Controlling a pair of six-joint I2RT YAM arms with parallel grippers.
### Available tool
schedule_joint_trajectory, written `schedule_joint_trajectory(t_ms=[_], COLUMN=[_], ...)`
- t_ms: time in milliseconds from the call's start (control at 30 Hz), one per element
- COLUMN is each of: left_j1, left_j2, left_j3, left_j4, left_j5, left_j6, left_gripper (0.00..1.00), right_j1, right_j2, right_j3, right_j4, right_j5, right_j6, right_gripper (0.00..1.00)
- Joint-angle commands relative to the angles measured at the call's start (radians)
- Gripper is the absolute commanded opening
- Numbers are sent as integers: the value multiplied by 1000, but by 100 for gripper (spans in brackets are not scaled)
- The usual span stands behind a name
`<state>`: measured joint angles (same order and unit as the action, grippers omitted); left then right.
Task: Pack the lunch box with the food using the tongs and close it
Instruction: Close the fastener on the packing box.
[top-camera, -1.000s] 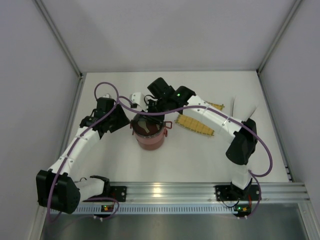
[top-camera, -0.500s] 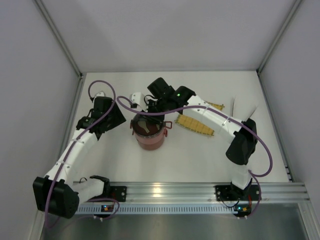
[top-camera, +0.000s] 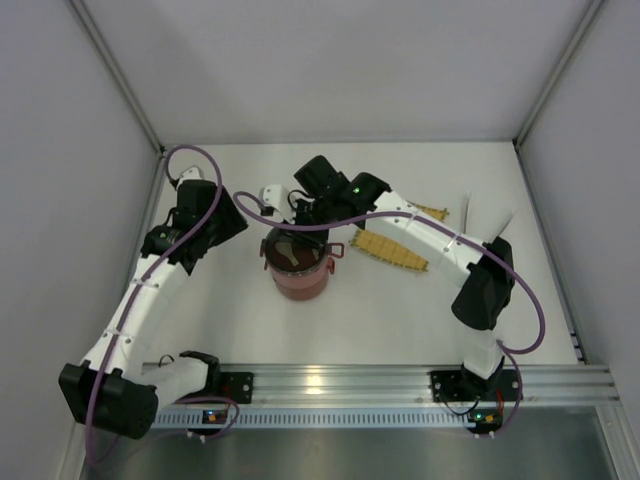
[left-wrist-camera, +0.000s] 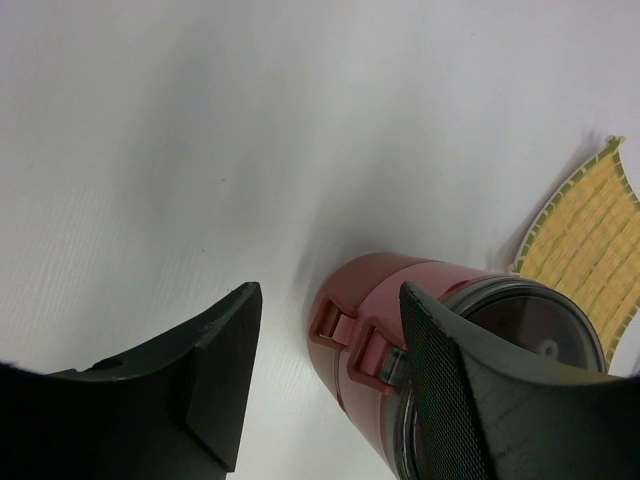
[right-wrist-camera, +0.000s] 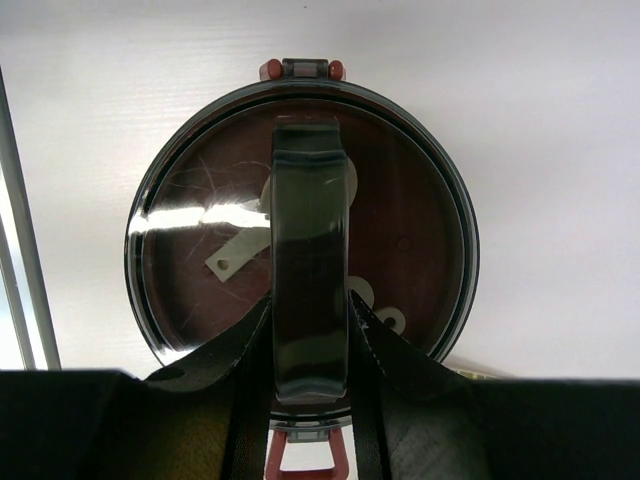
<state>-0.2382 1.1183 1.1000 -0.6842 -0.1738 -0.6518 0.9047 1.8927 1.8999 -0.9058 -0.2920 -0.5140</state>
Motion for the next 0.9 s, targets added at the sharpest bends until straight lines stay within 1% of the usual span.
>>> schedule_joint_trajectory(t_ms=[0,67,333,867], left_j1=[-1,-3,-3,-3], left_j2=[-31,-35,-37,-29], left_j3=[57,66,89,113], left_j4=[-20,-23,-34,-40], left_j5=[8,14,31,53], left_j6=[20,24,29,38], left_gripper=[63,63,63,63], right_j1=[8,8,8,10], right_j2=[20,19,22,9], right_j3=[4,5,25,31], right_j4=[-2,1,-18,-25], right_j5=[34,42,57,103], right_j6=[20,26,39,63], right_gripper=[30,35,44,53])
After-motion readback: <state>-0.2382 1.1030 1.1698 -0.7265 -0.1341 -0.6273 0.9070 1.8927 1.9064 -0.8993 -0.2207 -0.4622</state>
